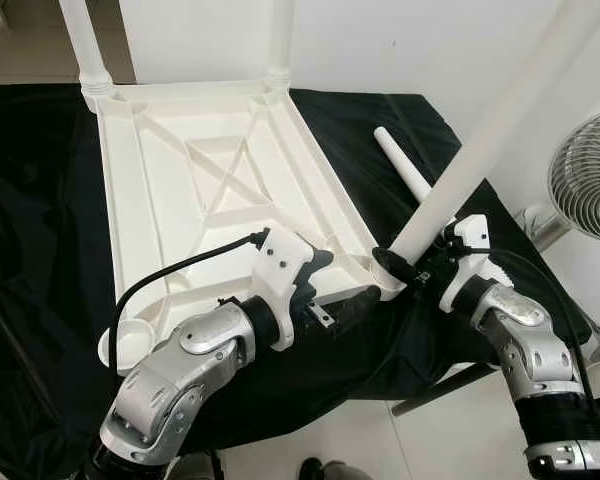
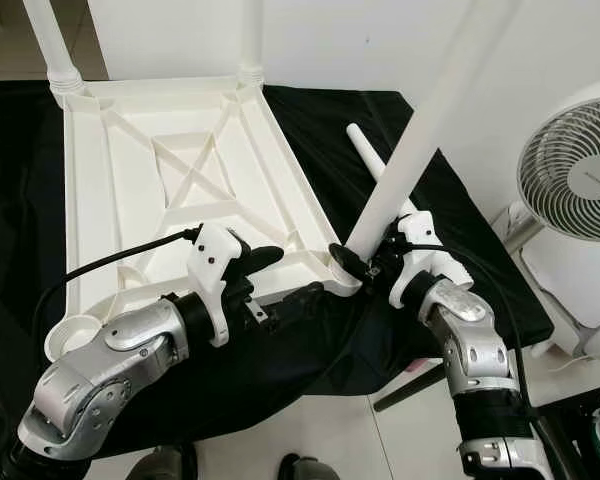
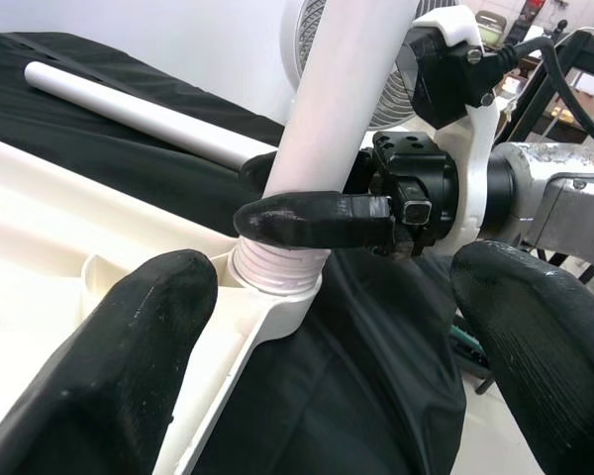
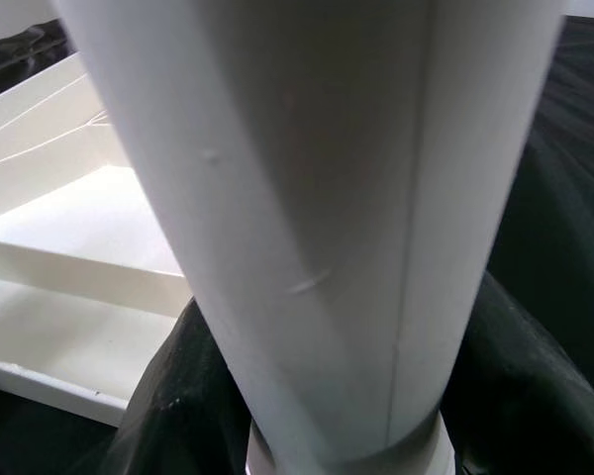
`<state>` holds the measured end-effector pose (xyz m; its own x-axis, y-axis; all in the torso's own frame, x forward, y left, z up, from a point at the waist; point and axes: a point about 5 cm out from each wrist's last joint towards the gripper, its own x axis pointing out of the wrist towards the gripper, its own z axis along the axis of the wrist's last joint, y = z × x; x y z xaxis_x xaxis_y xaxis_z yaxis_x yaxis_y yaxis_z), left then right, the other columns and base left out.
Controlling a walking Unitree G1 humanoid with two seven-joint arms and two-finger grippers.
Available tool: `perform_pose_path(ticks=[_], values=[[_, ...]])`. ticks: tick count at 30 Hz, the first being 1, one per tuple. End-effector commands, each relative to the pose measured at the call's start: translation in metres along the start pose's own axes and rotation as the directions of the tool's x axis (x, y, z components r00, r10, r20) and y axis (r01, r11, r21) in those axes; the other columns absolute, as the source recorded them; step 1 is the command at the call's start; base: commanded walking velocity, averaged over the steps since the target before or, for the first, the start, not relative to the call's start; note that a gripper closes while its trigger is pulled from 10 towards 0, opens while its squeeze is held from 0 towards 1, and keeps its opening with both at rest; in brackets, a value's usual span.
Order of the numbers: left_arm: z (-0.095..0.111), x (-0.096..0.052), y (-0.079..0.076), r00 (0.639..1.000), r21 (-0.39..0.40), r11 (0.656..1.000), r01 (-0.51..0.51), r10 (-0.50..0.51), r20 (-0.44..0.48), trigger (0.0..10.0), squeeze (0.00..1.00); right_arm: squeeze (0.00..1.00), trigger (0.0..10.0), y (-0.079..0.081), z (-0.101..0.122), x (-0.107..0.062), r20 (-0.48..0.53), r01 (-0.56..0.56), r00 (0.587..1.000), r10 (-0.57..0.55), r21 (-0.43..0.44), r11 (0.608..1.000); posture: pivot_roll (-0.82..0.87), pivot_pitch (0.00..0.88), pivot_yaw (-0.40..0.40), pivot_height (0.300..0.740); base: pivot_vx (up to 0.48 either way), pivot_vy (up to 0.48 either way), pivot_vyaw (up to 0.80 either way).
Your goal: Building children table
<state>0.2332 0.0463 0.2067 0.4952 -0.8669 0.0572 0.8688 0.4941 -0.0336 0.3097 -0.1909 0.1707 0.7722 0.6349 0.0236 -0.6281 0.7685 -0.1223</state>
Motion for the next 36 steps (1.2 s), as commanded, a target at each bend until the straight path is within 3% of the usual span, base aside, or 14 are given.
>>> perform_pose_path(ticks=[1,7,9,13,18,19,20,23,25,26,27,34,35,36], values=[[-0.002,0.000,-0.002,1.000,-0.011,1.000,-0.005,0.004,-0.013,10.0,0.00,0.00,10.0,0.001,-0.001,-0.005,0.008,0.033,0.999,-0.033,0.035,0.999,0.05,0.160,-0.089,0.740,0.000,0.000,0.00],[-0.003,0.000,-0.004,1.000,-0.019,1.000,-0.004,0.003,-0.016,10.0,0.00,0.00,10.0,0.014,-0.003,-0.005,0.007,0.170,0.985,-0.172,0.102,0.980,0.04,0.174,-0.093,0.740,0.000,0.000,0.00],[-0.004,-0.001,-0.005,1.000,-0.024,1.000,-0.003,0.002,-0.016,10.0,0.00,0.00,10.0,0.021,-0.006,-0.002,-0.012,0.282,0.959,-0.283,0.111,0.953,0.04,0.177,-0.095,0.740,0.000,0.000,0.00],[-0.004,0.000,-0.005,1.000,-0.028,1.000,-0.003,0.003,-0.016,10.0,0.00,0.00,10.0,0.027,-0.008,0.001,-0.023,0.318,0.948,-0.317,0.110,0.942,0.04,0.177,-0.095,0.740,0.000,0.000,0.00],[-0.004,0.000,-0.006,1.000,-0.033,0.999,-0.005,0.005,-0.014,10.0,0.00,0.00,10.0,0.037,-0.011,0.006,-0.050,0.417,0.909,-0.414,0.160,0.895,0.04,0.181,-0.099,0.740,0.000,0.000,0.00],[-0.004,0.001,-0.007,1.000,-0.036,0.999,-0.008,0.008,-0.011,10.0,0.00,0.00,10.0,0.043,-0.016,0.008,-0.103,0.554,0.833,-0.544,0.182,0.813,0.04,0.179,-0.111,0.740,0.000,0.000,0.00],[-0.004,0.001,-0.007,1.000,-0.036,0.999,-0.008,0.008,-0.011,10.0,0.00,0.00,10.0,0.043,-0.016,0.008,-0.103,0.554,0.833,-0.544,0.182,0.813,0.04,0.179,-0.111,0.740,0.000,0.000,0.00],[-0.004,0.001,-0.007,1.000,-0.038,0.999,-0.013,0.013,-0.008,10.0,0.00,0.00,10.0,0.046,-0.021,0.010,-0.141,0.673,0.740,-0.658,0.162,0.722,0.04,0.179,-0.111,0.740,0.000,0.000,0.00],[-0.004,0.001,-0.007,1.000,-0.038,0.999,-0.014,0.013,-0.008,10.0,0.00,0.00,10.0,0.047,-0.022,0.010,-0.148,0.694,0.720,-0.678,0.162,0.701,0.04,0.179,-0.111,0.740,0.000,0.000,0.00],[-0.004,0.001,-0.007,1.000,-0.039,0.999,-0.016,0.016,-0.006,10.0,0.00,0.00,10.0,0.047,-0.024,0.011,-0.169,0.760,0.650,-0.741,0.158,0.631,0.05,0.175,-0.122,0.740,0.000,0.000,0.00],[-0.005,0.001,-0.007,1.000,-0.039,0.999,-0.019,0.019,-0.004,10.0,0.00,0.00,10.0,0.048,-0.024,0.013,-0.172,0.770,0.638,-0.751,0.161,0.617,0.05,0.175,-0.122,0.740,0.000,0.000,0.00],[-0.005,0.001,-0.007,1.000,-0.040,0.999,-0.023,0.023,-0.003,10.0,0.00,0.00,10.0,0.050,-0.021,0.015,-0.147,0.754,0.657,-0.740,0.163,0.637,0.05,0.165,-0.126,0.740,0.000,0.000,0.00],[-0.004,0.001,-0.007,1.000,-0.039,0.999,-0.023,0.023,-0.003,10.0,0.00,0.09,10.0,0.050,-0.018,0.014,-0.126,0.744,0.667,-0.734,0.165,0.647,0.05,0.165,-0.126,0.740,0.000,0.000,0.00],[-0.004,0.000,-0.007,1.000,-0.037,0.999,-0.023,0.023,-0.004,10.0,0.00,1.00,10.0,0.049,-0.016,0.013,-0.115,0.731,0.681,-0.724,0.178,0.659,0.05,0.165,-0.126,0.740,0.000,0.000,0.00]])
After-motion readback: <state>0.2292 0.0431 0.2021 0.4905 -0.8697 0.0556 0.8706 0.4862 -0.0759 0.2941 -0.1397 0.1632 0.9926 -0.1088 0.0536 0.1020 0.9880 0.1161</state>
